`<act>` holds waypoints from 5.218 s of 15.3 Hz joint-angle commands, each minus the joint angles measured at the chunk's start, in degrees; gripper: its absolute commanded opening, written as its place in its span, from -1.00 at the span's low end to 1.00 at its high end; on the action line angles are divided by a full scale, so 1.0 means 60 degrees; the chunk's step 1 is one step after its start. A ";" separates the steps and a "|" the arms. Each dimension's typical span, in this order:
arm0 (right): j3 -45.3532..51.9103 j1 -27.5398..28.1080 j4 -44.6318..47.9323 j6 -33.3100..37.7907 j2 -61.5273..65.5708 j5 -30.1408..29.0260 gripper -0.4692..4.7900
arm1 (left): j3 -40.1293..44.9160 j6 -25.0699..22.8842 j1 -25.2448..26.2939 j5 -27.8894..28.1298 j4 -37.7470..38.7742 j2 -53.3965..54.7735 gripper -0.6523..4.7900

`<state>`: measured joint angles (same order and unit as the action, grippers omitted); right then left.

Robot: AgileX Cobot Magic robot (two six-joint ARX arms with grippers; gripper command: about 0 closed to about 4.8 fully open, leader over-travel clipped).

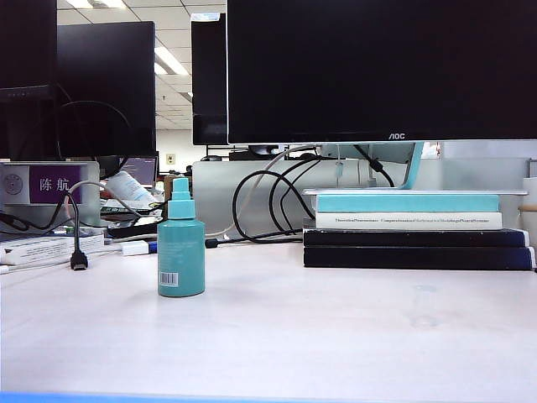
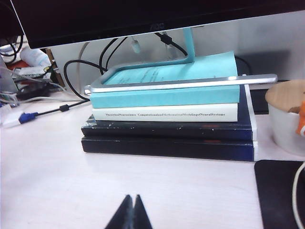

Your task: Pick up the sprayer with the left hand, pick up its lid with the right hand then put the lid on the sprayer.

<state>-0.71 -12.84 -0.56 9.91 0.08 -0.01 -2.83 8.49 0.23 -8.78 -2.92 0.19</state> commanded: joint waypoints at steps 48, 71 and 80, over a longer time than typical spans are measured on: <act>-0.3235 -0.1501 0.1526 -0.0940 1.1540 -0.2754 1.00 | -0.6379 -0.6342 -0.1024 -0.8816 -0.3322 1.6779 1.00; -0.3238 -0.1559 0.2433 -0.0936 1.2488 -0.3005 -0.47 | -0.6546 -0.6339 -0.1464 -0.8357 -0.3676 1.7413 1.00; -0.3340 -0.1548 0.3854 -0.0047 1.2484 -0.3497 -0.62 | -0.6550 -0.6339 -0.1566 -0.8430 -0.3993 1.7453 1.00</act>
<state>-20.14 -22.11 21.06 8.91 75.11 -19.75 -41.89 -29.71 -8.97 -58.85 -25.96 104.75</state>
